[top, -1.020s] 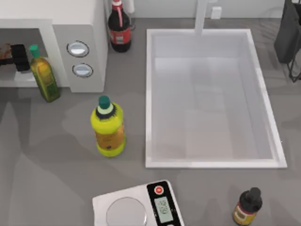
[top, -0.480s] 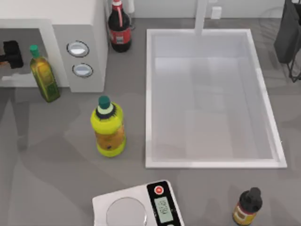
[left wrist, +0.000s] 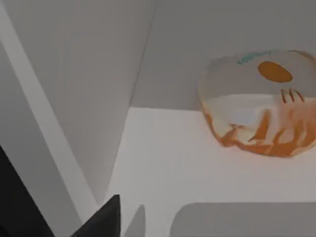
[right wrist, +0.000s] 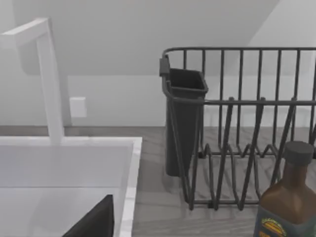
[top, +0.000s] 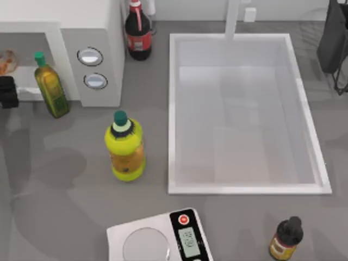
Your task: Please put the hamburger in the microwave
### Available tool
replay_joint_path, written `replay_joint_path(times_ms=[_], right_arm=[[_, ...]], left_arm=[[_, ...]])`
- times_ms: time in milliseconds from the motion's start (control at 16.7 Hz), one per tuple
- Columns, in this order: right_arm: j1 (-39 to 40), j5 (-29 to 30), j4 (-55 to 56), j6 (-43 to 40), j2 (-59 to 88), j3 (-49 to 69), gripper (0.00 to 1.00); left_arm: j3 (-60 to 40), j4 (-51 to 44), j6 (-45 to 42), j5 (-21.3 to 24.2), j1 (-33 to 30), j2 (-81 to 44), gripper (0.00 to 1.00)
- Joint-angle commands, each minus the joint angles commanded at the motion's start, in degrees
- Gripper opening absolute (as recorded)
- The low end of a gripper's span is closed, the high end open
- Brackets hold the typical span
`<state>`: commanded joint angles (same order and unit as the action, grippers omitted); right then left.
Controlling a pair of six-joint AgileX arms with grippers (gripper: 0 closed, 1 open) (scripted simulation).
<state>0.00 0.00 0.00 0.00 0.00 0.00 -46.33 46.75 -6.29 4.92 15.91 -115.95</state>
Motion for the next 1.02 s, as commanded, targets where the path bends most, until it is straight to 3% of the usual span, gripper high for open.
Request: replay_joint_path(times_ms=[480, 1020], right_arm=[[0.0, 0.0, 0.0, 0.0, 0.0, 0.0, 1.0], [0.0, 0.0, 0.0, 0.0, 0.0, 0.0, 1.0]], left_arm=[[17.2, 7.3, -2.5, 1.0, 2.0, 8.3, 1.0], [26.1, 11.9, 1.3, 2.5, 2.6, 9.8, 1.0]])
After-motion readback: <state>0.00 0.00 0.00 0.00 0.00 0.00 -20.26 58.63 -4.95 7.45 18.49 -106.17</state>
